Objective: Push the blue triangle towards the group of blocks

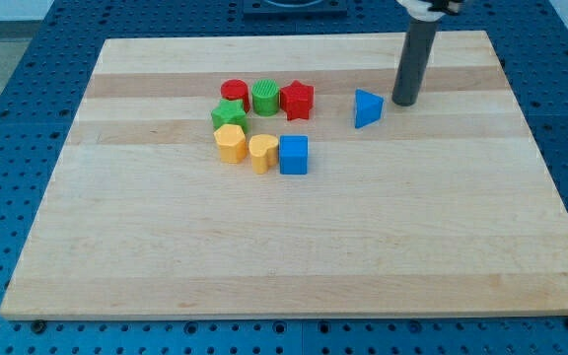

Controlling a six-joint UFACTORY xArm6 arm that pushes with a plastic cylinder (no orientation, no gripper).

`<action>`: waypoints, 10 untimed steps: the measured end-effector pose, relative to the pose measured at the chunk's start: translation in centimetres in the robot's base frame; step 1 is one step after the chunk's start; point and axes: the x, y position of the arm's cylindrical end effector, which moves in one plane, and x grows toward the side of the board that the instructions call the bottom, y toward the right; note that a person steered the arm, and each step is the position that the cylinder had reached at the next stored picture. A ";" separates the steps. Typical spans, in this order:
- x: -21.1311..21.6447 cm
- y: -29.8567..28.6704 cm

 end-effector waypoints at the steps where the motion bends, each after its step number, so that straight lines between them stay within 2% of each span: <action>1: 0.2 -2.0; 4: 3.0 -5.4; 9: 8.8 -4.9; 10: 8.8 -4.9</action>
